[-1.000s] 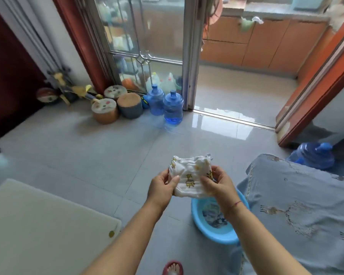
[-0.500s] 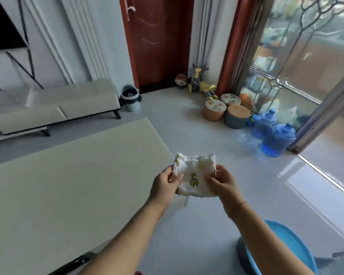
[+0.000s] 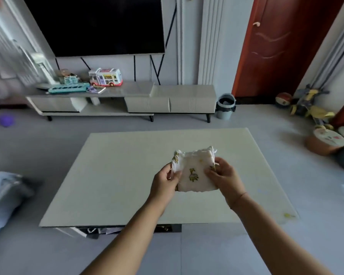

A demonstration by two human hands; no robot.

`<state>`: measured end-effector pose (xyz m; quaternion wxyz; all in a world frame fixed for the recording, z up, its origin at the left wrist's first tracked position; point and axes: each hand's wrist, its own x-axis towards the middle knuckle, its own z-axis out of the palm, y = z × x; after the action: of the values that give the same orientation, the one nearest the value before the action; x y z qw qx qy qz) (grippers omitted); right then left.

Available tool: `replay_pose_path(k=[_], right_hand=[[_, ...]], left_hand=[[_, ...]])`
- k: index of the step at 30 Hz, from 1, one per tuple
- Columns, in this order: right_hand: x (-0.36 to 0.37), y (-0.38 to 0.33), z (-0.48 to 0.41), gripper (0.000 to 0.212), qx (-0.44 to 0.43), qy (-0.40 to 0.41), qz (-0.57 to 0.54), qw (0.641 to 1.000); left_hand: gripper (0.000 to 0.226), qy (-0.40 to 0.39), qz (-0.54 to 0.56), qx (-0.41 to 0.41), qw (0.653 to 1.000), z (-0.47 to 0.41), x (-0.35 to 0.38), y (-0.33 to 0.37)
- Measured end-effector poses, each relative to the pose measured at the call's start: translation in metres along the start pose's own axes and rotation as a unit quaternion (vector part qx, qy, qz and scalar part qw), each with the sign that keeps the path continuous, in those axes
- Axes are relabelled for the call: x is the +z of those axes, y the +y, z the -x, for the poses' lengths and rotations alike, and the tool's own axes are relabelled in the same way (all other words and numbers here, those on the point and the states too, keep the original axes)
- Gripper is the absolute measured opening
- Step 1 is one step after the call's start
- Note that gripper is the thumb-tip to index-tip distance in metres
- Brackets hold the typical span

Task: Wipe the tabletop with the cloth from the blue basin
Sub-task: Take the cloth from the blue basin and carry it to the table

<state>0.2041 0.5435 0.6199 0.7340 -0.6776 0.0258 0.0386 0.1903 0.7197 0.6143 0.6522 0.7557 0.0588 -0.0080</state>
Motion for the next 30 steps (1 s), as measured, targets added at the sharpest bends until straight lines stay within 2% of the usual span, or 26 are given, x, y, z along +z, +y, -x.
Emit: replay_pose_path(k=[10, 22, 30], right_hand=[[0.212, 0.026, 0.002, 0.024, 0.019, -0.074, -0.01, 0.997], [0.388, 0.056, -0.058, 0.022, 0.053, -0.162, 0.022, 0.985], [0.501, 0.087, -0.122, 0.023, 0.076, -0.195, 0.04, 0.977]], left_hand=[[0.027, 0.076, -0.016, -0.001, 0.997, 0.012, -0.209, -0.039], [0.025, 0.142, 0.06, -0.037, 0.987, -0.023, -0.37, -0.091], [0.023, 0.162, 0.045, -0.079, 0.983, -0.081, -0.475, -0.124]])
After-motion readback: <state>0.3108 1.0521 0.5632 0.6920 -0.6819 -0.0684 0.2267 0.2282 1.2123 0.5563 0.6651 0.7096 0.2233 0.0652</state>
